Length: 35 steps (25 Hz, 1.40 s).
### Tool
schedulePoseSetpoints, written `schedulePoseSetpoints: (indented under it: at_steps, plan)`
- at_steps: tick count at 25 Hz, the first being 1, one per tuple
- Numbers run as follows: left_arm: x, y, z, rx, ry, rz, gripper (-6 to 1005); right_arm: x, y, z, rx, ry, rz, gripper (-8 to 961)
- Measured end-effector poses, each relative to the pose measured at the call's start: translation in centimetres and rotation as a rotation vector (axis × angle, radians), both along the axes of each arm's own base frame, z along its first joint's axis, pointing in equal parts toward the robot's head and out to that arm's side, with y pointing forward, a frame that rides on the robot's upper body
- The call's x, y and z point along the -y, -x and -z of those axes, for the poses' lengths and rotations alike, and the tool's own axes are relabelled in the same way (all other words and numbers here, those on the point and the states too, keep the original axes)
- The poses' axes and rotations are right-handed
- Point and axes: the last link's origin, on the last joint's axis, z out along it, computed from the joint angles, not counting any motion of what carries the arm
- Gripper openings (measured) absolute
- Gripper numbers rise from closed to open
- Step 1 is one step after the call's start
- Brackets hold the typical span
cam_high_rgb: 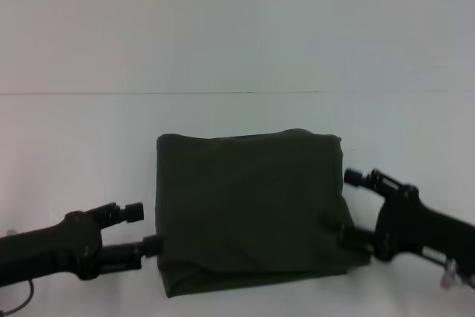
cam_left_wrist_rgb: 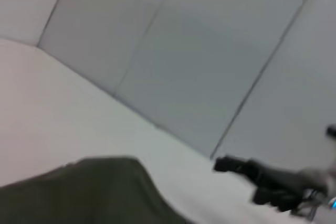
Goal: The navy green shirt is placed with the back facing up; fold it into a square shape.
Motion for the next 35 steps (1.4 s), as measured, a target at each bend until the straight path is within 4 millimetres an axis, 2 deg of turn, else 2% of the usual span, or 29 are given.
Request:
schedulePoseSetpoints:
  at_steps: [5,8,13,19,35]
  plan:
    - [1.6,1.0,0.9,-0.137,-0.017,0.137,937,4.4,-1.2,-0.2,0.050,0.074,-0.095,928]
    - [2.6,1.5,1.7,-0.174,-0.030,0.184,937,5.5,-1.8,-0.2,0.064,0.087,-0.092,928]
    - [3.3,3.0,2.7,-0.242,-0.032,0.135,937,7.4,-3.4,-0.3,0.074,0.066,-0.043,929]
    - [3.6,3.8,3.1,-0.253,-0.063,0.080,937,7.9,-4.5,-0.4,0.101,0.028,-0.004,930]
    - [3.4,3.8,3.5,-0.241,-0.090,0.053,936,7.6,-4.9,-0.3,0.119,0.017,0.025,930]
